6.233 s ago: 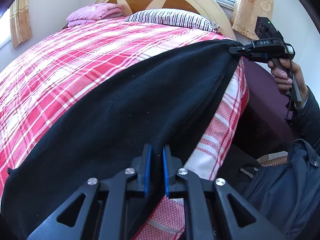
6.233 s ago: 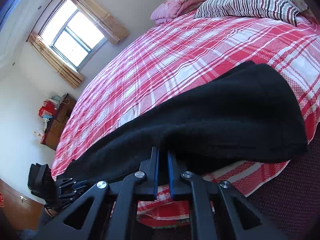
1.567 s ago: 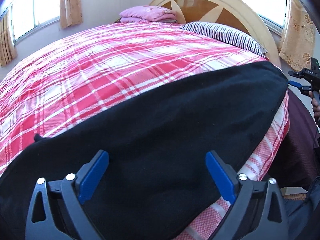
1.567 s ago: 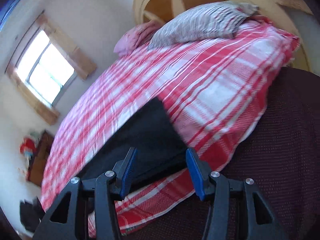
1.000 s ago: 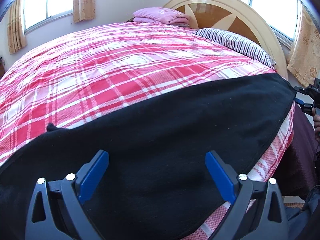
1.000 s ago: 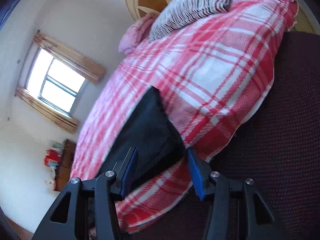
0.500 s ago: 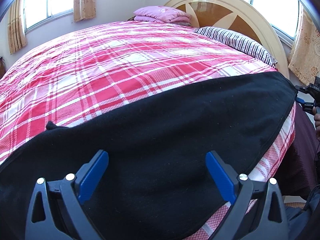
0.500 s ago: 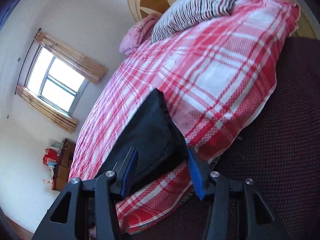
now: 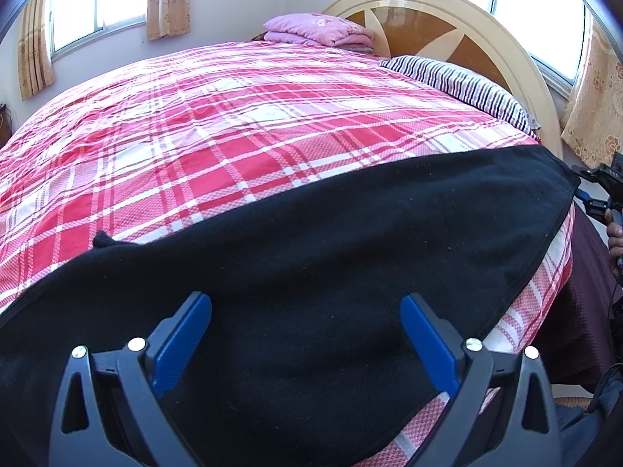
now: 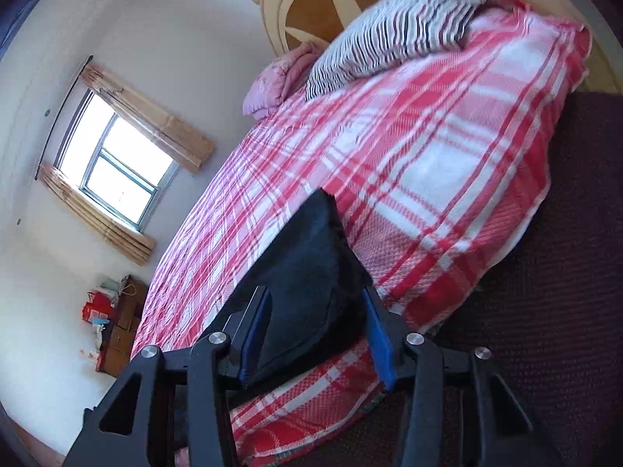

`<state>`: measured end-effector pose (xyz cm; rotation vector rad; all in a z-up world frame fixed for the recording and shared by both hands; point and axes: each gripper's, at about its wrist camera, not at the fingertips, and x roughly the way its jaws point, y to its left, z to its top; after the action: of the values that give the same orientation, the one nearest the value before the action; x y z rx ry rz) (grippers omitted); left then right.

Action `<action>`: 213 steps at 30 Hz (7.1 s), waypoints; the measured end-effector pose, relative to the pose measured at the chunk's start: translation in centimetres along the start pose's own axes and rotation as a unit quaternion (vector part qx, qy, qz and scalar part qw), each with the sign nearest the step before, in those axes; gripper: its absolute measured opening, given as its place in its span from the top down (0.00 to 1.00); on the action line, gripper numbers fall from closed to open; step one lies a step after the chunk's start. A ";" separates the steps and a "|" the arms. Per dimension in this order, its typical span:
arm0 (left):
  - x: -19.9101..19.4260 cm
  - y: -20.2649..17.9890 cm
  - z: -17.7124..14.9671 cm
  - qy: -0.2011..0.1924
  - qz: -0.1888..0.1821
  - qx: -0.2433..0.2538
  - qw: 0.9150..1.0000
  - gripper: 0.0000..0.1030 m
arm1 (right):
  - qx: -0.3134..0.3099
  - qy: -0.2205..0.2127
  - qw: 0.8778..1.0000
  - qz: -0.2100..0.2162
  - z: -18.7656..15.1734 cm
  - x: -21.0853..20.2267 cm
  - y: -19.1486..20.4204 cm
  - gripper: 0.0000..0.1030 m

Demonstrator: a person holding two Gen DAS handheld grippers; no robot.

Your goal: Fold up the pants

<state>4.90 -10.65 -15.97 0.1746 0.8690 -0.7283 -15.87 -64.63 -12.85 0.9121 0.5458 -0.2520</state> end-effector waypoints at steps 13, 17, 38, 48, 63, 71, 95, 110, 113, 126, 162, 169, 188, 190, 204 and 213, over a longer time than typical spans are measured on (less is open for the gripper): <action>-1.4 3.4 -0.1 -0.012 0.006 -0.046 0.999 0.03 | 0.045 -0.030 0.995 0.083 1.0 -0.5 -1.6 0.85; -1.7 4.5 -0.4 -0.010 0.003 -0.066 0.998 0.03 | 0.018 -0.035 0.997 0.072 1.0 -0.7 0.1 0.86; -3.9 6.3 0.0 -0.030 0.008 -0.074 0.997 0.03 | -0.212 0.054 0.966 0.141 -4.1 3.9 20.3 0.86; -4.1 7.2 0.0 -0.035 0.005 -0.085 0.996 0.03 | -0.284 0.136 0.935 0.164 -10.6 10.2 27.2 0.86; -3.7 6.5 0.0 -0.024 -0.036 -0.089 0.995 0.03 | -0.434 0.242 0.862 0.099 -22.1 17.2 29.5 0.86; -2.8 3.7 1.2 -0.011 -0.089 -0.061 0.994 0.03 | -0.454 0.305 0.834 0.077 -23.6 18.4 28.7 0.63; -0.7 -0.5 4.8 0.015 -0.215 -0.103 0.971 0.89 | -0.275 0.189 0.941 0.061 -8.9 12.6 19.1 0.53; 2.1 3.7 2.8 0.071 -0.179 -0.181 0.964 0.88 | -0.429 0.326 0.840 0.065 -16.1 13.1 21.1 0.53; 2.0 3.9 2.6 0.067 -0.176 -0.182 0.965 0.81 | -0.416 0.304 0.853 0.081 -15.0 12.5 21.4 0.53; -0.1 2.4 3.3 0.022 -0.098 -0.109 0.989 0.31 | -0.313 0.234 0.917 0.073 -11.0 15.7 19.7 0.45; -10.7 17.8 -4.8 0.022 0.133 -0.146 0.980 0.17 | -0.624 0.230 0.741 0.089 -31.7 15.3 31.1 0.45; -11.4 18.9 -5.3 0.012 0.134 -0.163 0.977 0.17 | -0.650 0.206 0.729 0.069 -32.9 16.1 31.6 0.69; -12.7 22.3 -6.3 0.014 0.228 -0.145 0.963 0.08 | -0.655 0.238 0.711 0.099 -32.8 14.4 31.0 0.56; -12.8 23.1 -6.9 0.015 0.236 -0.154 0.960 0.08 | -0.634 0.242 0.726 0.112 -31.5 14.0 31.0 0.53; -12.0 24.5 -8.5 -0.007 0.130 -0.209 0.969 0.25 | -0.594 0.236 0.760 0.118 -29.1 13.8 30.3 0.41; -13.1 25.9 -9.0 -0.017 0.091 -0.240 0.966 0.77 | -0.557 0.220 0.794 0.109 -27.1 14.4 29.7 0.41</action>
<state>10.39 19.27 -15.81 -0.1881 0.9587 -0.3320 -0.29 -24.94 -13.80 -0.1598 0.8626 0.4973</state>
